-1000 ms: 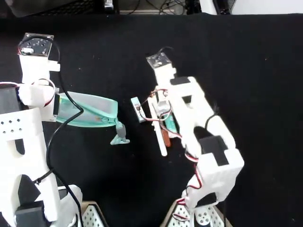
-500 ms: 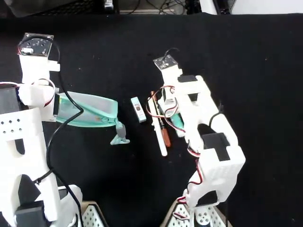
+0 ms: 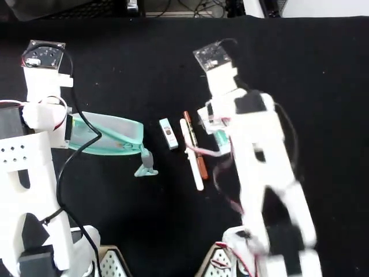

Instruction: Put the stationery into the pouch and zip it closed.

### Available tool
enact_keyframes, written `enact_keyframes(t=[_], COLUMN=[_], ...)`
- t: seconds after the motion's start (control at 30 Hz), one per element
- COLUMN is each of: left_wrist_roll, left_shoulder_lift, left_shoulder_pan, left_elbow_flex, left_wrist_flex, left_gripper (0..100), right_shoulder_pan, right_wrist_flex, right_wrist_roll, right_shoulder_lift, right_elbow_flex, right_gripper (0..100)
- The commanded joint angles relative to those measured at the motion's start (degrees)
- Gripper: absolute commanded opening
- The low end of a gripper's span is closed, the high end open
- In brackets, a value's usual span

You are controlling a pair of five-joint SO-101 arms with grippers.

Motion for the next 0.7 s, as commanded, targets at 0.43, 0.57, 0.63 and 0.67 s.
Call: enact_keyframes(t=[0.43, 0.57, 0.63, 0.67], left_wrist_roll=[0.26, 0.26, 0.26, 0.26], left_shoulder_lift=[-0.35, -0.35, -0.35, -0.35], left_shoulder_pan=[0.22, 0.13, 0.13, 0.13], left_elbow_flex=[-0.66, -0.66, -0.57, -0.57], left_wrist_flex=[1.32, 1.58, 1.58, 1.58], left_gripper=[3, 3, 3, 3], right_shoulder_pan=[-39.56, -45.27, -46.42, -46.51], right_wrist_flex=[-40.97, -50.46, -53.36, -54.77], right_wrist_roll=[-10.20, -10.20, -10.20, -10.20], right_shoulder_lift=[-49.54, -49.54, -49.45, -49.27], right_elbow_flex=[28.09, 32.75, 33.36, 33.54], right_gripper=[1.2, 1.2, 1.2, 1.2])
